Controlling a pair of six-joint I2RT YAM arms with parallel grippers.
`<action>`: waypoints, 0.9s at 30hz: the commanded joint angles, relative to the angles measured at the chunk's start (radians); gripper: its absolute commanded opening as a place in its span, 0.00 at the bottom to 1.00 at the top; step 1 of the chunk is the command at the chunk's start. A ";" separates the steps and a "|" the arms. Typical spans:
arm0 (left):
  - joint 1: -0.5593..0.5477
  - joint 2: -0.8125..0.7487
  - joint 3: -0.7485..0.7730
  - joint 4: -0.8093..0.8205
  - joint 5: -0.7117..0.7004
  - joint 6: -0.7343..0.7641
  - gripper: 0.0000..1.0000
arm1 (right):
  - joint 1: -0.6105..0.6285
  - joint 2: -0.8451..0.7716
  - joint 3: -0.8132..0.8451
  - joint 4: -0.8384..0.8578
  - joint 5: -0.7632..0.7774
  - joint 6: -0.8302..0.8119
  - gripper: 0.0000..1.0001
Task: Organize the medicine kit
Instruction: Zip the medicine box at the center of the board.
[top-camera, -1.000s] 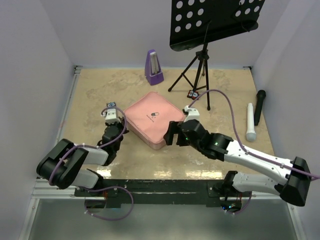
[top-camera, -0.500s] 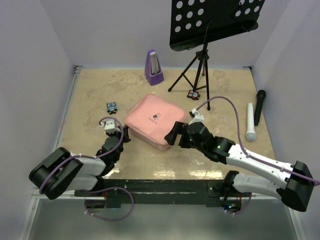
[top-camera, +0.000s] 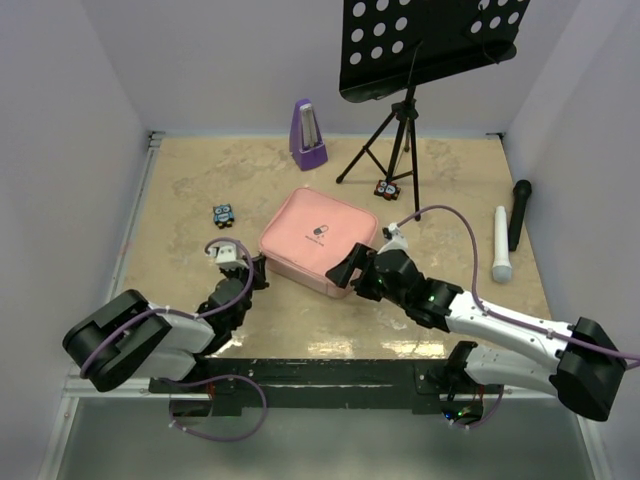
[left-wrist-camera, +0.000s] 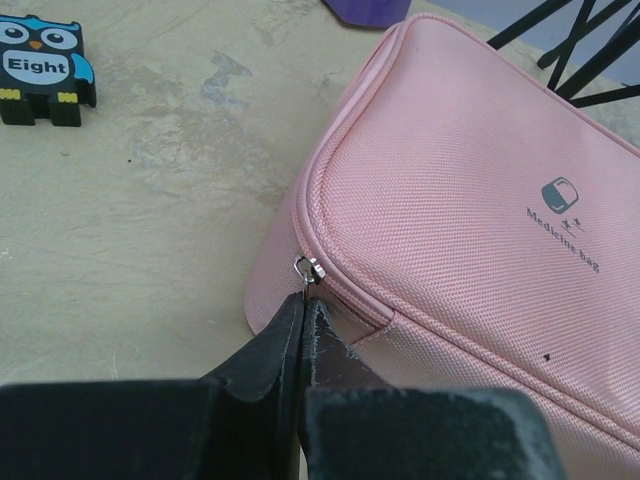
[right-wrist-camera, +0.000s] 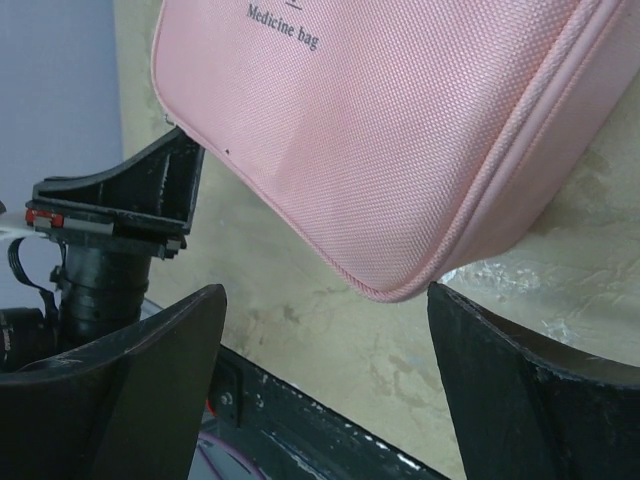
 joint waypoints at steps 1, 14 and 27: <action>-0.031 0.026 -0.046 0.119 0.036 -0.048 0.00 | -0.022 0.027 -0.019 0.090 0.012 0.060 0.83; -0.071 0.041 -0.052 0.146 0.032 -0.054 0.00 | -0.108 0.030 -0.098 0.128 0.009 0.083 0.78; -0.099 0.054 -0.050 0.165 0.046 -0.051 0.00 | -0.197 0.096 -0.096 0.214 -0.028 0.012 0.44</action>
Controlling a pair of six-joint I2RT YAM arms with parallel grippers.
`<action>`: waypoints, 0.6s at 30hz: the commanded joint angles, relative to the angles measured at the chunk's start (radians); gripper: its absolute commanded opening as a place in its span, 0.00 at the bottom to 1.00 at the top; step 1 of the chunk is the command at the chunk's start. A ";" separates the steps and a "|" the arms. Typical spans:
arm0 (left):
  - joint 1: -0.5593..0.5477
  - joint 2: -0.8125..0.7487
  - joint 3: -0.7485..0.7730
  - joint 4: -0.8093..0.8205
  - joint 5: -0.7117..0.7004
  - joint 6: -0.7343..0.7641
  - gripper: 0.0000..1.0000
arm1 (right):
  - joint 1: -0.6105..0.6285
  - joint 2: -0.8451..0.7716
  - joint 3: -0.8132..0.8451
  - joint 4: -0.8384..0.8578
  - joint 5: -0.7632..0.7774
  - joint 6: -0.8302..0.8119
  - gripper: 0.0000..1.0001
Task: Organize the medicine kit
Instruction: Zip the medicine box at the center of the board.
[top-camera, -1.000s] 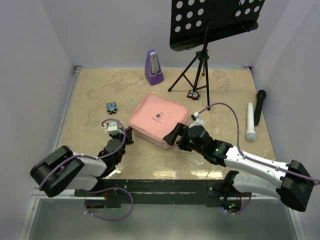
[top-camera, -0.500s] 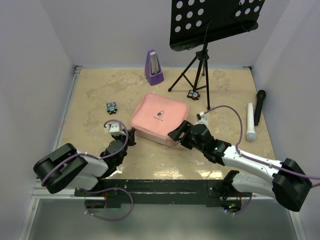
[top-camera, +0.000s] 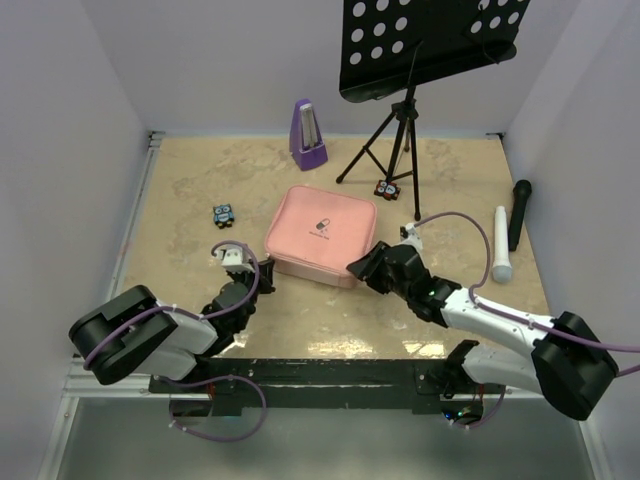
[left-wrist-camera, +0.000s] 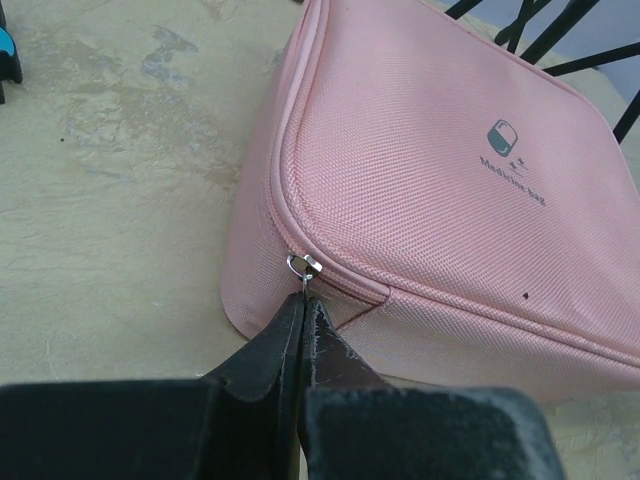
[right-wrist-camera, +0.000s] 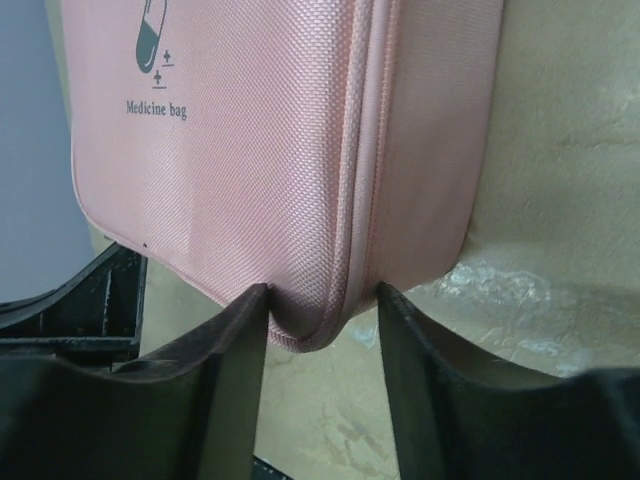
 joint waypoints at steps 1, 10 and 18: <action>-0.024 0.003 -0.049 0.105 0.042 -0.028 0.00 | -0.040 0.015 0.010 0.072 -0.020 -0.033 0.39; -0.027 -0.001 -0.049 0.111 0.040 -0.008 0.00 | -0.076 0.026 0.013 0.063 -0.035 -0.084 0.00; -0.025 -0.057 -0.047 0.018 0.039 0.017 0.00 | -0.083 0.017 0.029 0.021 -0.008 -0.139 0.00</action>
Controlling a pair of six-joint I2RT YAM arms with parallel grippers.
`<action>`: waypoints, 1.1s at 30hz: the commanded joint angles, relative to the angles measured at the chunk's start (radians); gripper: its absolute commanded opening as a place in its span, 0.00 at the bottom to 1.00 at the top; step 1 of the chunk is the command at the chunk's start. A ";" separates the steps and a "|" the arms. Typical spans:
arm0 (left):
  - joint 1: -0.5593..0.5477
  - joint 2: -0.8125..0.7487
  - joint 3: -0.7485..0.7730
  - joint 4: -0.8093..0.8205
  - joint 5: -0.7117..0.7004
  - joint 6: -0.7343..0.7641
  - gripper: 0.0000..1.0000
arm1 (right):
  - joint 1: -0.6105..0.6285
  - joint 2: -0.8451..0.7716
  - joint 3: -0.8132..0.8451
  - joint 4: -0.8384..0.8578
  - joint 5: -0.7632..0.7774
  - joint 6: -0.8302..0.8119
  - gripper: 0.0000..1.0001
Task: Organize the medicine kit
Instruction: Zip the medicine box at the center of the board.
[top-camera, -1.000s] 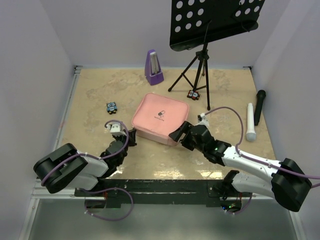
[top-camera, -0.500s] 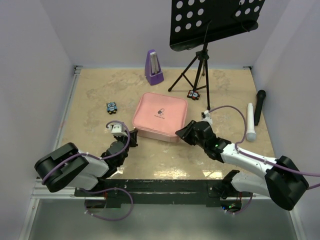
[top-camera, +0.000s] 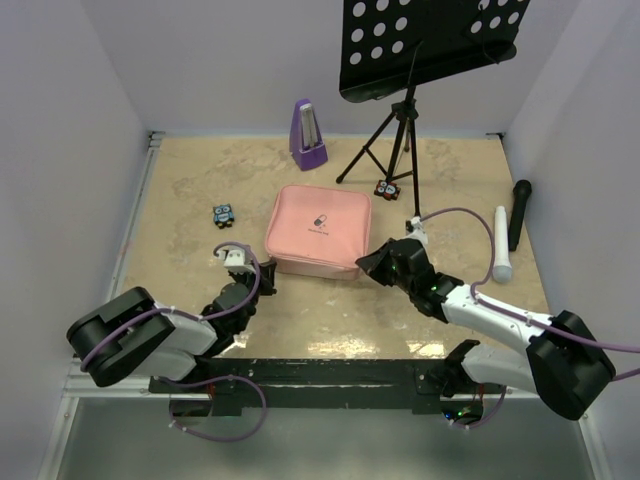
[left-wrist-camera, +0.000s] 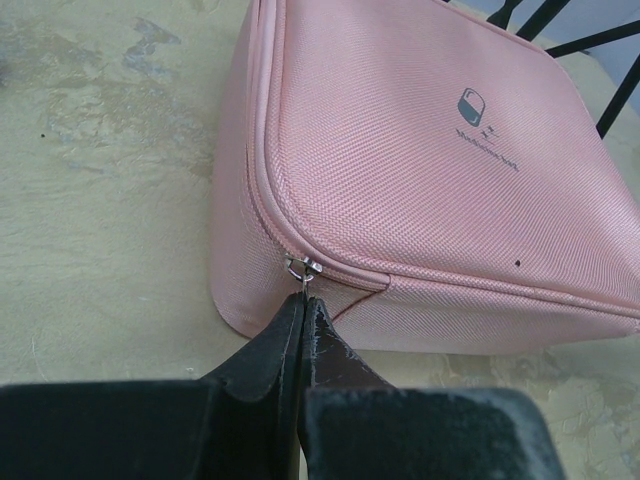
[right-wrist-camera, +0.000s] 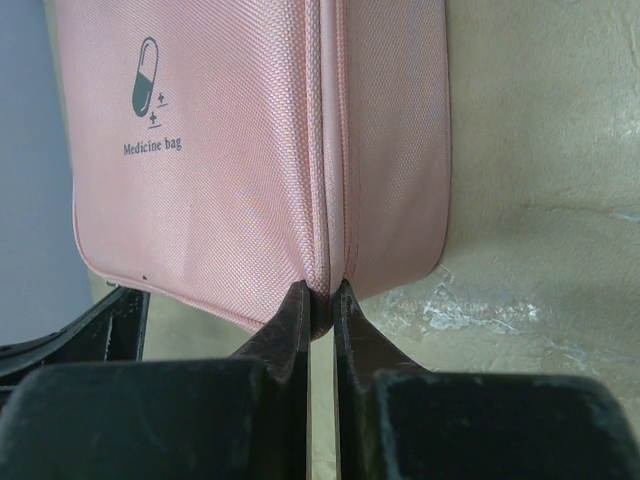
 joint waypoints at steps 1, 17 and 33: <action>-0.008 -0.066 -0.049 -0.002 0.017 0.008 0.00 | -0.005 -0.013 0.025 -0.029 0.010 -0.086 0.00; 0.106 -0.092 -0.006 -0.113 -0.021 0.008 0.00 | -0.076 -0.125 0.010 -0.096 -0.007 -0.178 0.00; 0.239 -0.041 0.089 -0.133 -0.050 0.005 0.00 | -0.165 -0.136 -0.024 -0.090 -0.065 -0.235 0.00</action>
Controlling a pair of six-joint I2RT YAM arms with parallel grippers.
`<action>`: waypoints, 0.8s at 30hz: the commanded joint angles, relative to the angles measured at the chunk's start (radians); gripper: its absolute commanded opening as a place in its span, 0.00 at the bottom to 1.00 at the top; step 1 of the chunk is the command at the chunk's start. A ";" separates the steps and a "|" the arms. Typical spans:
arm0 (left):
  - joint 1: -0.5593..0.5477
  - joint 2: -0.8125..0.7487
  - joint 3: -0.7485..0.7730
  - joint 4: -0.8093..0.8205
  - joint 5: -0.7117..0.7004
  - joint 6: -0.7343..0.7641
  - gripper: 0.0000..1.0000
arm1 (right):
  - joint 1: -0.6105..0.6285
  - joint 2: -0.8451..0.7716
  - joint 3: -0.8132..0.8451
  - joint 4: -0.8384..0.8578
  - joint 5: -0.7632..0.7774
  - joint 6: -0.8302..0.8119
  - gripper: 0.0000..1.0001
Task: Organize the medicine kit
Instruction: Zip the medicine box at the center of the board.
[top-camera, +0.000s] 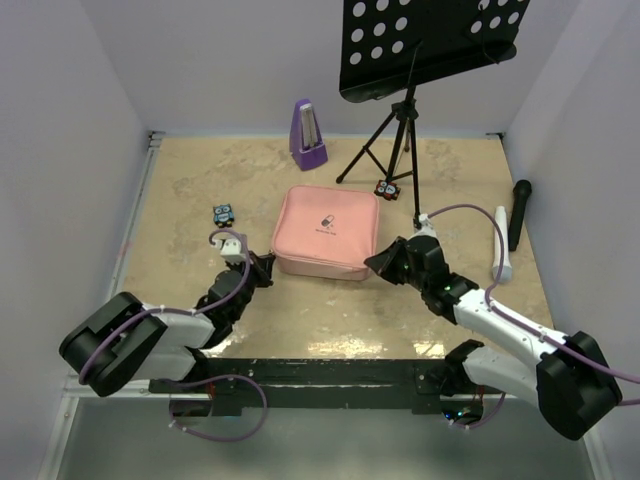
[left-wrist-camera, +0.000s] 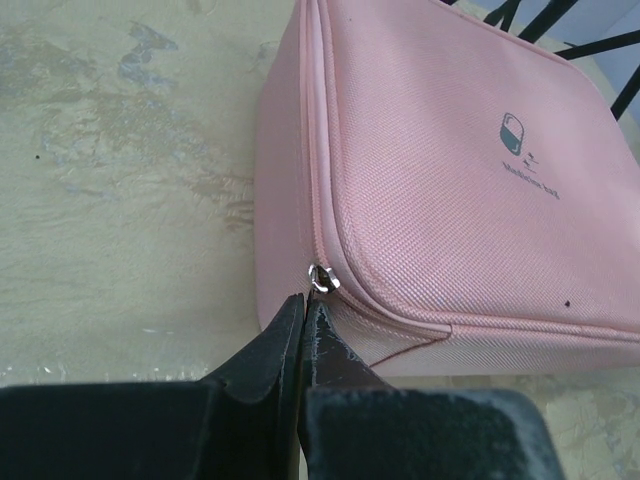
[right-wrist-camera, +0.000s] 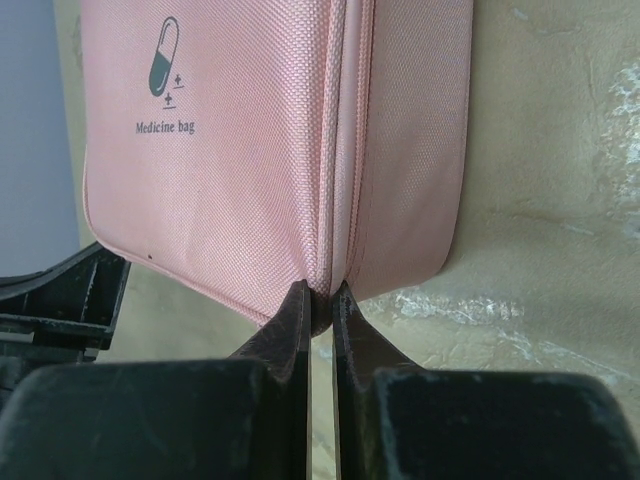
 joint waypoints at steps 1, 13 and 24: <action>0.095 0.036 0.066 0.004 -0.200 0.020 0.00 | -0.046 -0.030 -0.010 -0.015 0.064 -0.103 0.00; 0.062 -0.064 0.022 -0.086 -0.165 0.008 0.00 | -0.106 -0.005 -0.018 0.016 0.046 -0.122 0.00; -0.096 -0.181 -0.072 -0.183 -0.243 -0.076 0.00 | -0.117 0.096 0.094 0.046 0.068 -0.142 0.00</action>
